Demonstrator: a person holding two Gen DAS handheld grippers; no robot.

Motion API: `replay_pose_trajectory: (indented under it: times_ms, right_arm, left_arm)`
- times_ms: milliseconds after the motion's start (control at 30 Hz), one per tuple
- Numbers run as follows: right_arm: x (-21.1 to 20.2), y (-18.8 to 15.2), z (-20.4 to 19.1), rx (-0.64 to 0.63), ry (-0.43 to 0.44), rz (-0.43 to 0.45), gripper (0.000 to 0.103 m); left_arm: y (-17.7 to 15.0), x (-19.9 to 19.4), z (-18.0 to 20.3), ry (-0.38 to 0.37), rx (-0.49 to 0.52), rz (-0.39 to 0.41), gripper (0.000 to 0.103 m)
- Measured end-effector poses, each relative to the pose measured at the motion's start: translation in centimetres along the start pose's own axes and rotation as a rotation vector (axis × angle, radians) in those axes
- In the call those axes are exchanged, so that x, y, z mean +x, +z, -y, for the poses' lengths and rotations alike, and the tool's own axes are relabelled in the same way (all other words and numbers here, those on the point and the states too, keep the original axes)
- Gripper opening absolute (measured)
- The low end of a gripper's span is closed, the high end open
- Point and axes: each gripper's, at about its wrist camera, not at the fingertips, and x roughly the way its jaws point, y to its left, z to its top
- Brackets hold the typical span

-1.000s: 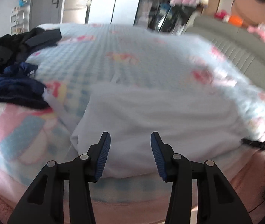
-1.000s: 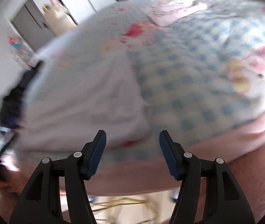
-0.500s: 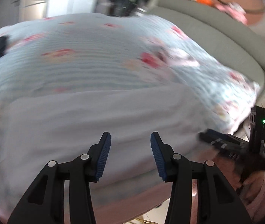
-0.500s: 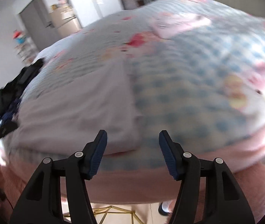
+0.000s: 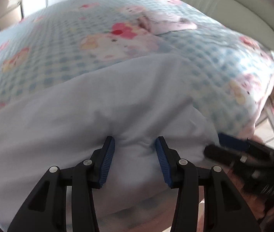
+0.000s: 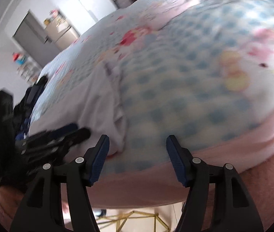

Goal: Fold clothes

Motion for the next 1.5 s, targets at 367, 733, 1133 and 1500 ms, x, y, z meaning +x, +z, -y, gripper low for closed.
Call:
replay_pose_trajectory:
  times_ms: [367, 733, 1133, 1500]
  right_arm:
    - [-0.4, -0.6, -1.3, -0.057, 0.074, -0.002, 0.067]
    - [0.4, 2.4, -4.9, -0.152, 0.126, 0.016, 0.064]
    - [4.8, 5.3, -5.4, -0.351, -0.165, -0.115, 0.061]
    - [2.7, 3.3, -5.8, -0.136, -0.108, -0.127, 0.063]
  left_arm:
    - [-0.6, -2.8, -1.8, -0.054, -0.108, 0.059, 0.047]
    - [-4.6, -10.5, -14.1, 0.107, -0.320, 0.174, 0.050]
    - [-9.6, -12.6, -21.2, 0.277, -0.499, 0.163, 0.050]
    - [-10.1, -10.4, -19.8, 0.219, -0.357, 0.114, 0.049]
